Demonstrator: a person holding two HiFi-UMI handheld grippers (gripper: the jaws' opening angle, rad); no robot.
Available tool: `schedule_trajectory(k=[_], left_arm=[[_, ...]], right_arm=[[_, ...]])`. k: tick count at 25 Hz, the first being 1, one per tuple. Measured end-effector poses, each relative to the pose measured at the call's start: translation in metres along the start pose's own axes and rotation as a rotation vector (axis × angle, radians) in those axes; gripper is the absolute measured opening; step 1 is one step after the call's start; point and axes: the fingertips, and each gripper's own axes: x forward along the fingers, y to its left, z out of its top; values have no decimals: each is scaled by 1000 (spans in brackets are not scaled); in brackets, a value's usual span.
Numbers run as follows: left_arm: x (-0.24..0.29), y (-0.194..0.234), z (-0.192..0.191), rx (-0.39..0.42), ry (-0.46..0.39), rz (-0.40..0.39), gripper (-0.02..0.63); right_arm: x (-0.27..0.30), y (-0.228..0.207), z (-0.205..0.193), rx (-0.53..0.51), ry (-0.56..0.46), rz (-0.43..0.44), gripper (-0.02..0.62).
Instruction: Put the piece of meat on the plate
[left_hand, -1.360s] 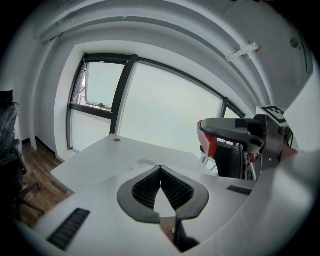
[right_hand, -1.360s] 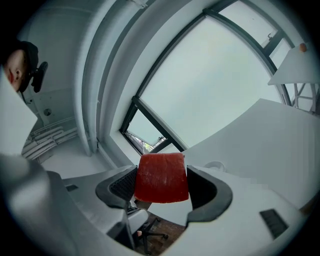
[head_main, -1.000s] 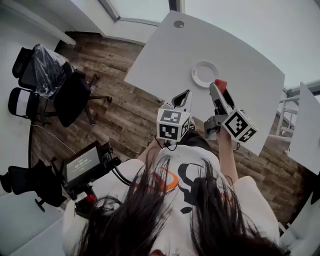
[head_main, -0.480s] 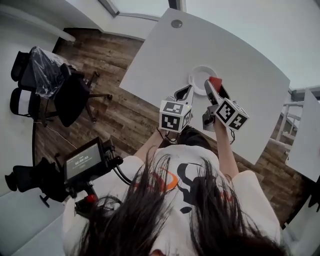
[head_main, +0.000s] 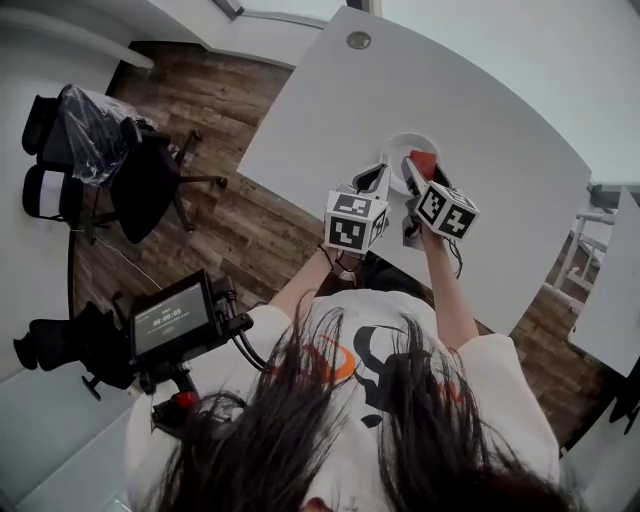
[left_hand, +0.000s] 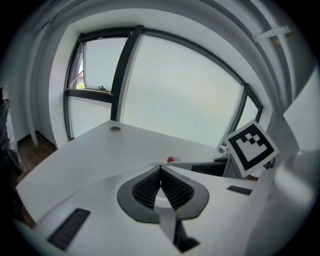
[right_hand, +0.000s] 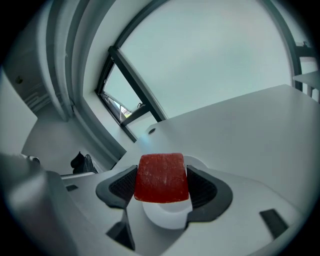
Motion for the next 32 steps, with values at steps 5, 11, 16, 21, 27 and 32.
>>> schedule_trajectory(k=[5,11,16,21,27,32], left_arm=[[0,10,-11,-22,23,30,5],[0,12,-16,-41,33,38,6],[-1,12,-21,-46,40,40,5],[0,14,-22,-49,46,51,5],[-1,19,-24,-50,48,64,5],[0,20,-27,-58,55,72,5]], right_arm=[[19,-8,-15,-140,62,-42,314],[30,-15,-30,-269,130,-73,314],[32,-15,-34,-362,156,-90,314],[34,-15,-38,-471,186,-111,314],[38,-17,-41,-561,211,-118,314],[42,-16,-40,-579,229,-94,314]])
